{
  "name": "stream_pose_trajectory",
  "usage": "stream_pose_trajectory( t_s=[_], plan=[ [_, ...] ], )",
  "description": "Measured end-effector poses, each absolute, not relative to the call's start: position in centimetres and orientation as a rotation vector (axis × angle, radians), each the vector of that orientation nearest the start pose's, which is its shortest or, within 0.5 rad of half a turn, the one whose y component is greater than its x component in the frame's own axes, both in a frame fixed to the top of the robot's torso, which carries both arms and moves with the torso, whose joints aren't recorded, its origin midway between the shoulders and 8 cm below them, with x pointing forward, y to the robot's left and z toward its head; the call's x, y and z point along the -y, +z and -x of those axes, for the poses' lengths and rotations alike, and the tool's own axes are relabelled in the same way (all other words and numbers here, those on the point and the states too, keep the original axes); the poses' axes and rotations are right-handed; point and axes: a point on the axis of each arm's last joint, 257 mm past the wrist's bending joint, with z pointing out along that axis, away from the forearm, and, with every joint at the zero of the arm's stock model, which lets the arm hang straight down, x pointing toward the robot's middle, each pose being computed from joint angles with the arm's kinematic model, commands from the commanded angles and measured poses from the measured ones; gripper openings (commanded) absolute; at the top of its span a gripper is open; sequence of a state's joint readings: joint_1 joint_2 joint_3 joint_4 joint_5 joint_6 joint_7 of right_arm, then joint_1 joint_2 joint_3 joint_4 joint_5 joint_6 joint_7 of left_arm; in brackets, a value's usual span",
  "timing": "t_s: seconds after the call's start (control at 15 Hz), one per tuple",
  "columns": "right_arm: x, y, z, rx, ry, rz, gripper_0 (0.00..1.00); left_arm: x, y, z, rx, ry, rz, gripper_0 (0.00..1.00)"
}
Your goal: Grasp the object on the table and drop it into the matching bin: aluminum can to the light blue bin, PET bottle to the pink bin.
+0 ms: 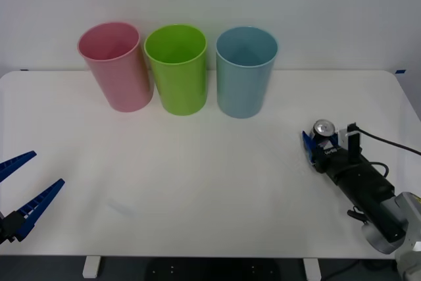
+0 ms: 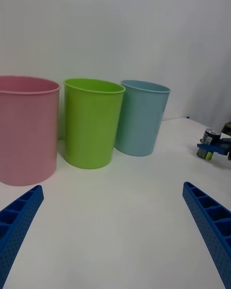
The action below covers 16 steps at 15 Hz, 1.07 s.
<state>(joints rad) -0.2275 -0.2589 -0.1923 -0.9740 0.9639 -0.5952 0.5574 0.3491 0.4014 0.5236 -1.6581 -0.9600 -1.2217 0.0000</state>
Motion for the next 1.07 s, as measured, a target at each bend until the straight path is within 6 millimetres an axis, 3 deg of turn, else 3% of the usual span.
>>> stream_pose_trajectory(
  t_s=[0.6, 1.07],
  plan=[
    [27.4, -28.9, -55.7, -1.575, 0.217, 0.318, 0.00, -33.0, -16.9, -34.2, -1.441, -0.567, -0.465, 1.00],
    [25.6, -23.9, -56.2, -1.494, 0.320, 0.313, 0.00, -33.0, -16.9, -34.2, -1.441, -0.567, -0.465, 1.00]
  ],
)
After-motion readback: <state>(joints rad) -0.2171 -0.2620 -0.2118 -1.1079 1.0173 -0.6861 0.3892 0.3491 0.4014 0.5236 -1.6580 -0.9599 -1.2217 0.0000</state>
